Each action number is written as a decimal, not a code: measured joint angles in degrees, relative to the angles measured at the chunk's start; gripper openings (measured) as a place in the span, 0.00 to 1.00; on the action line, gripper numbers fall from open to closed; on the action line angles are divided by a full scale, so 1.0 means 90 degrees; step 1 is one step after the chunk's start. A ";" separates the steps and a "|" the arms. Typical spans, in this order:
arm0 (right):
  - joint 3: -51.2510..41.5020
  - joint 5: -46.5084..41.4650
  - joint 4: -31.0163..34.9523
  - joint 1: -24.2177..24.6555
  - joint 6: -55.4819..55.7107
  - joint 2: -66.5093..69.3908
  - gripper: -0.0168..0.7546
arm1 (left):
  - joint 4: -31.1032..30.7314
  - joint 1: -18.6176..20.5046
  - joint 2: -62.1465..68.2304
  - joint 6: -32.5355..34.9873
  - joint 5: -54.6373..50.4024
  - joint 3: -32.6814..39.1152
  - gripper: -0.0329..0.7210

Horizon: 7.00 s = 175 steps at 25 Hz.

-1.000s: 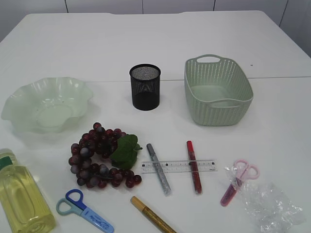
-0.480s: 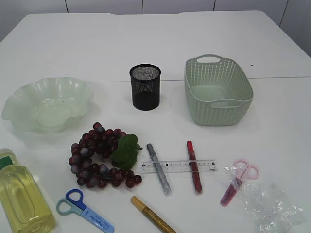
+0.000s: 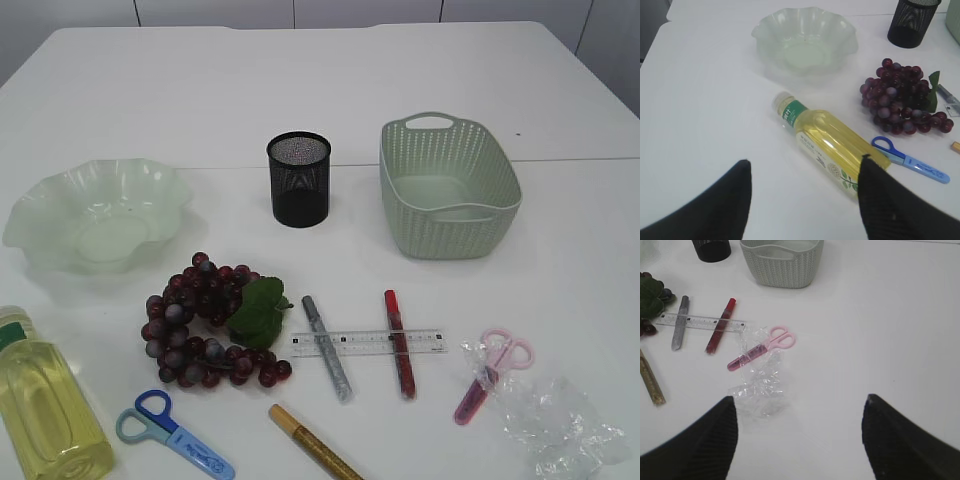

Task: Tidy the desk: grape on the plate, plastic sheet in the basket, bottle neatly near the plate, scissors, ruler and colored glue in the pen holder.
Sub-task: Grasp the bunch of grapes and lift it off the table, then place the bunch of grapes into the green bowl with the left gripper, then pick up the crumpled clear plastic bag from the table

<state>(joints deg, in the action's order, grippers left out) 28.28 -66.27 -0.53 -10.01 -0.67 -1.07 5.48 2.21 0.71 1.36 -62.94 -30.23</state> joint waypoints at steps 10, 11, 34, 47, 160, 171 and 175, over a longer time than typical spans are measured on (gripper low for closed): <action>0.0120 0.0635 -0.0256 0.0000 0.1091 0.0310 0.75 | 0.0509 0.0000 0.0107 0.0000 0.0058 0.0000 0.69; 0.0120 0.0755 -0.0304 0.0000 0.1136 0.0504 0.75 | 0.0523 0.0000 0.0177 -0.0045 0.0096 0.0000 0.69; 0.2294 0.1613 -0.0337 0.0000 0.0683 0.6434 0.75 | -0.0233 -0.0208 0.3710 -0.0282 0.1020 -0.0798 0.68; 0.2417 0.1081 0.0608 0.0000 -0.0186 0.6664 0.75 | 0.1669 -0.0562 0.6874 0.1045 0.1126 -0.2526 0.68; 0.2431 0.1268 0.0930 0.0000 -0.0293 0.6993 0.70 | -0.2257 -0.1436 1.1477 -0.1378 0.3683 -0.4986 0.77; 0.2431 0.1219 0.0930 0.0000 -0.0293 0.6993 0.70 | -0.2267 -0.1436 1.0760 -0.1449 0.3390 -0.4999 0.85; 0.2431 0.1204 0.0930 0.0000 -0.0293 0.6993 0.70 | -0.2226 -0.1436 1.0450 -0.1449 0.3140 -0.4999 0.84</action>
<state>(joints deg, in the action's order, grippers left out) 50.16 -55.43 7.84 -10.01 -3.30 61.87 -14.56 -10.72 94.77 -11.69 -34.68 -75.22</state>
